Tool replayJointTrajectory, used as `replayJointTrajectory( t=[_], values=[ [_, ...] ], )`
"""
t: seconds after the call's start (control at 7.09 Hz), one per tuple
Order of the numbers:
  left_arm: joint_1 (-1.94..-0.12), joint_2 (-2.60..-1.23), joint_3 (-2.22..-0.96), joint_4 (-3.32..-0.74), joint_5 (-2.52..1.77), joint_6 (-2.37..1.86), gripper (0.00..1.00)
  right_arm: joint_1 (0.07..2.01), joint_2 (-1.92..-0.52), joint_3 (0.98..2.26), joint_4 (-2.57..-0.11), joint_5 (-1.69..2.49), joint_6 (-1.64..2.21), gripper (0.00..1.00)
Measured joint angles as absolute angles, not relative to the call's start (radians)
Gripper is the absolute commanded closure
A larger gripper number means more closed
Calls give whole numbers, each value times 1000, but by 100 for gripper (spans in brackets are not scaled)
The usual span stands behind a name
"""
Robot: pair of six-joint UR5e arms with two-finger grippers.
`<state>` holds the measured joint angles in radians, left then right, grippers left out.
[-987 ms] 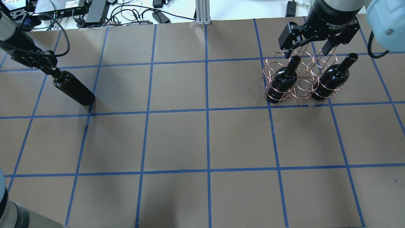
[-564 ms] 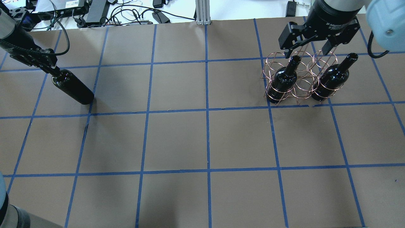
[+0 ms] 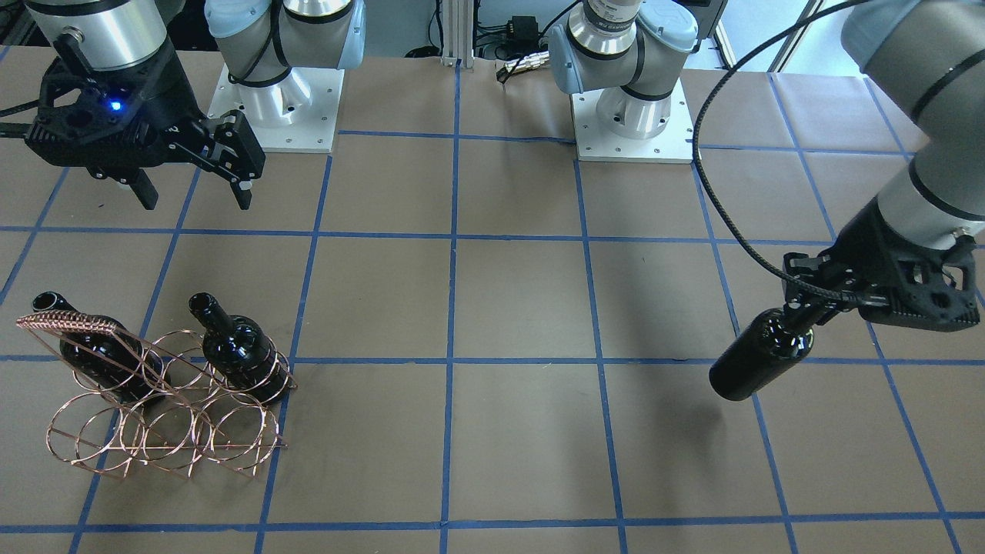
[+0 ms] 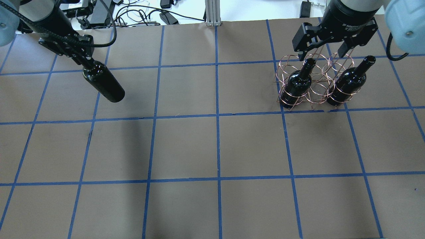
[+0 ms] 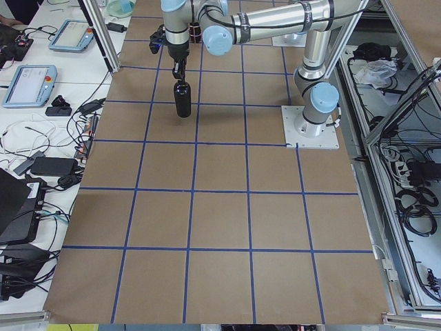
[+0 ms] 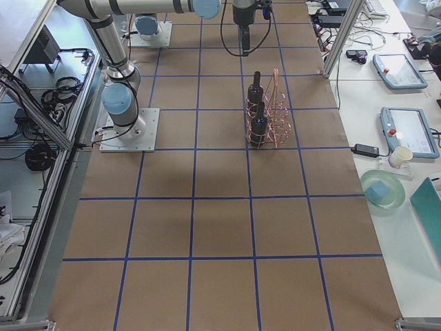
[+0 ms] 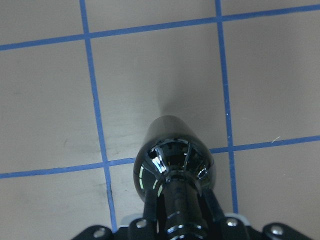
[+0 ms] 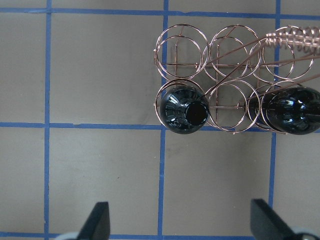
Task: Place wine into wine basket
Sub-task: 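Carry the upright bottle with the left gripper toward the table center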
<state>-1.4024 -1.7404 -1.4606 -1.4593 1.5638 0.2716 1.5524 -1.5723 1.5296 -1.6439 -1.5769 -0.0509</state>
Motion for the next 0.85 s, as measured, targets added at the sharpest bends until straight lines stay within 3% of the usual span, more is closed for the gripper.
replayJointTrajectory(
  t=[0.85],
  values=[
    [-1673, -1688, -1487, -1458, 1515, -73, 100, 1552, -1572, 1531, -1644, -1578, -53, 0]
  ],
)
